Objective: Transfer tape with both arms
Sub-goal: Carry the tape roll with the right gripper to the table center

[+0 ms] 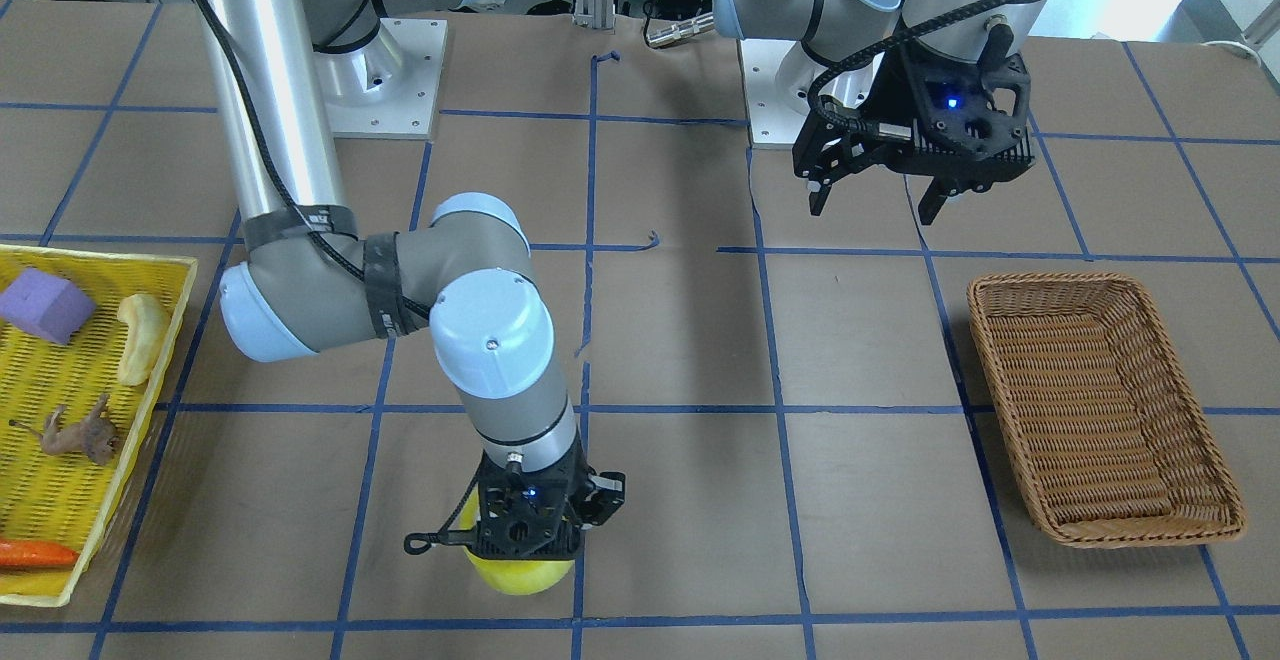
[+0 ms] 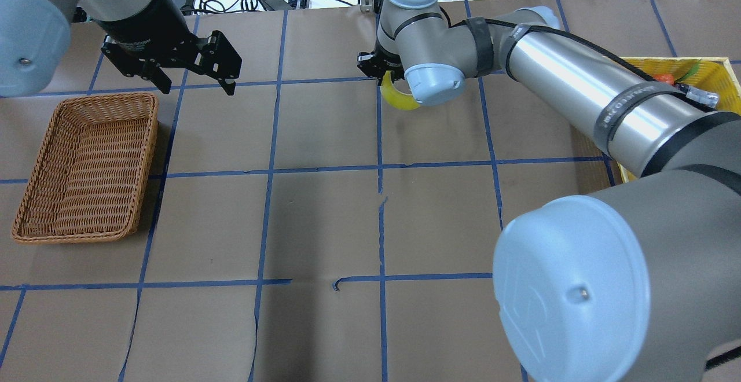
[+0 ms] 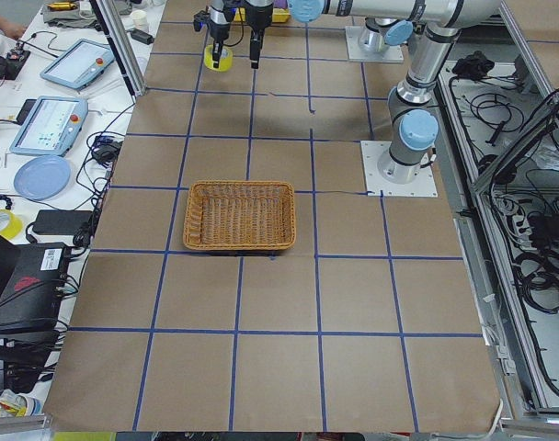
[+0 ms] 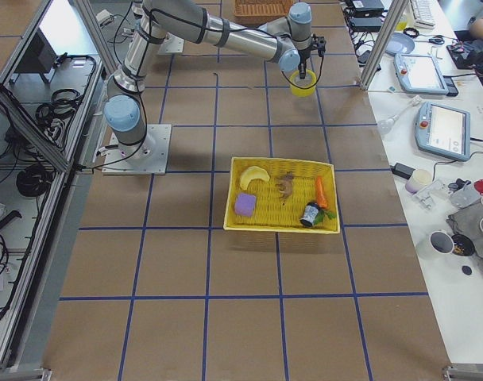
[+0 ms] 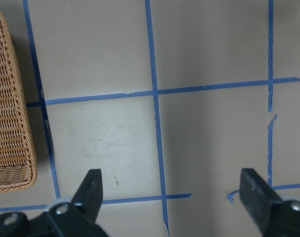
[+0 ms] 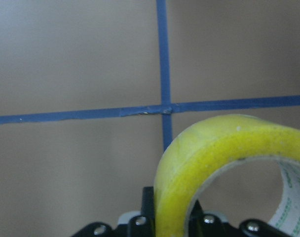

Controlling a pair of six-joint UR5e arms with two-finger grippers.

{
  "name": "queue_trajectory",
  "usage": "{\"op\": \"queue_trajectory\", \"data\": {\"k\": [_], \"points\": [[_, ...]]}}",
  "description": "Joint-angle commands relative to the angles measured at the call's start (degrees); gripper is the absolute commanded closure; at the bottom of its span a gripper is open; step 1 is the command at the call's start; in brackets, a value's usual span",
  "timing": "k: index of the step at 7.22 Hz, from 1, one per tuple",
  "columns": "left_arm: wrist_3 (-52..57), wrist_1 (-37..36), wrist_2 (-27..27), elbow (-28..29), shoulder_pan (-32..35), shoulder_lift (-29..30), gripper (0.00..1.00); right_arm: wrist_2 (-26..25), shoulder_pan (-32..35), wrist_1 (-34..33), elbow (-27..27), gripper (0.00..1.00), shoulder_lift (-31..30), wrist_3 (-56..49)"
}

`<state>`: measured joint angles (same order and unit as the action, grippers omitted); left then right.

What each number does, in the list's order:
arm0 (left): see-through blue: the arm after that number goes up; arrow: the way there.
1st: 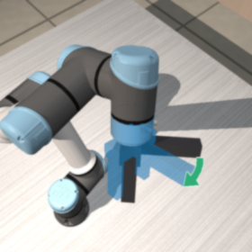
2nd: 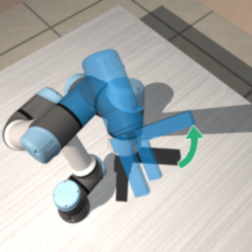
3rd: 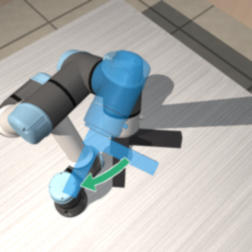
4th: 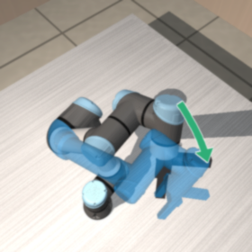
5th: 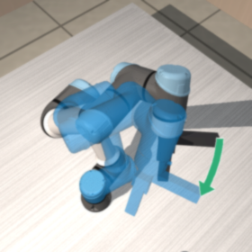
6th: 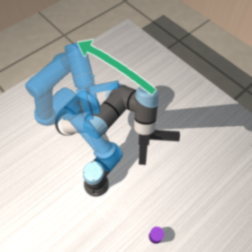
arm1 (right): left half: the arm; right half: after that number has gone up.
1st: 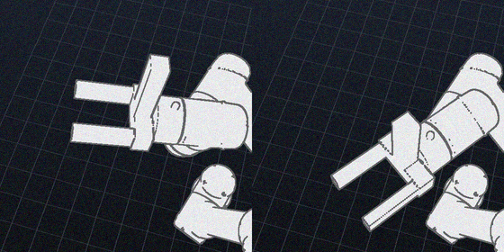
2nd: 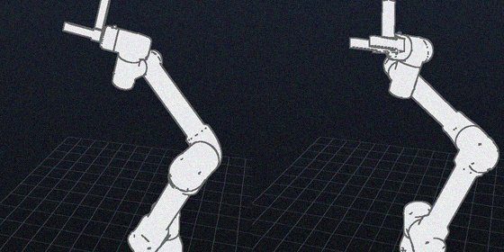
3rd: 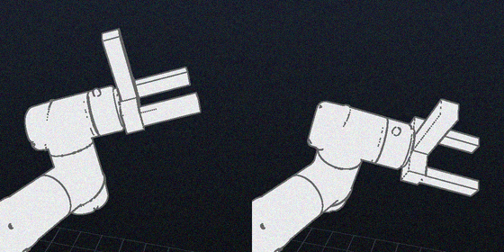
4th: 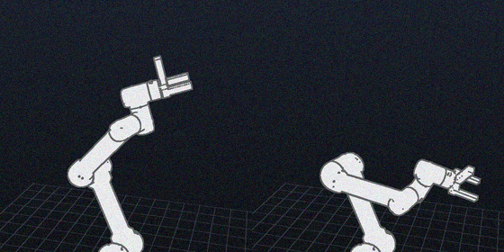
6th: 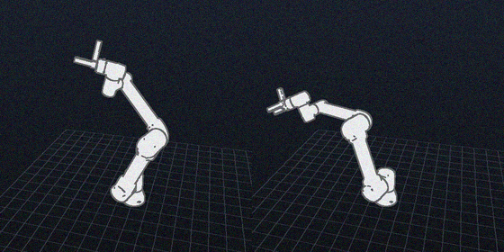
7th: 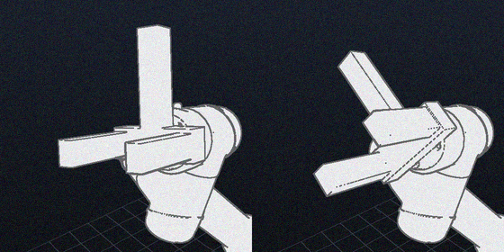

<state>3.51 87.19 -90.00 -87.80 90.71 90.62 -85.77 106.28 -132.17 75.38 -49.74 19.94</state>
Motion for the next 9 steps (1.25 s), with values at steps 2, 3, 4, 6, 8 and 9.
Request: {"op": "queue_trajectory", "data": {"k": [2,3,4,6,8,9], "points": [[0.0,0.0,0.0,0.0,-0.1,0.0,0.00,1.6,1.5,-3.6,-4.5,1.00,5.7,0.9],[0.0,0.0,0.0,0.0,-0.1,0.0,0.00,0.8,1.5,-3.6,-4.0,1.00,6.1,0.6],[0.0,0.0,0.0,0.0,-0.1,0.0,0.00,0.5,1.5,-3.6,-3.8,0.11,6.2,0.5],[0.1,0.0,0.0,0.0,-0.1,0.0,0.00,0.4,1.5,-3.4,-3.8,0.01,4.7,0.9],[0.4,0.0,-0.4,0.2,0.0,0.0,0.00,0.4,1.3,7.4,-1.0,0.00,-6.4,-0.9],[0.4,0.0,0.0,0.8,-0.2,0.7,0.00,0.2,0.8,13.3,1.9,0.00,-13.2,-5.0]]}}
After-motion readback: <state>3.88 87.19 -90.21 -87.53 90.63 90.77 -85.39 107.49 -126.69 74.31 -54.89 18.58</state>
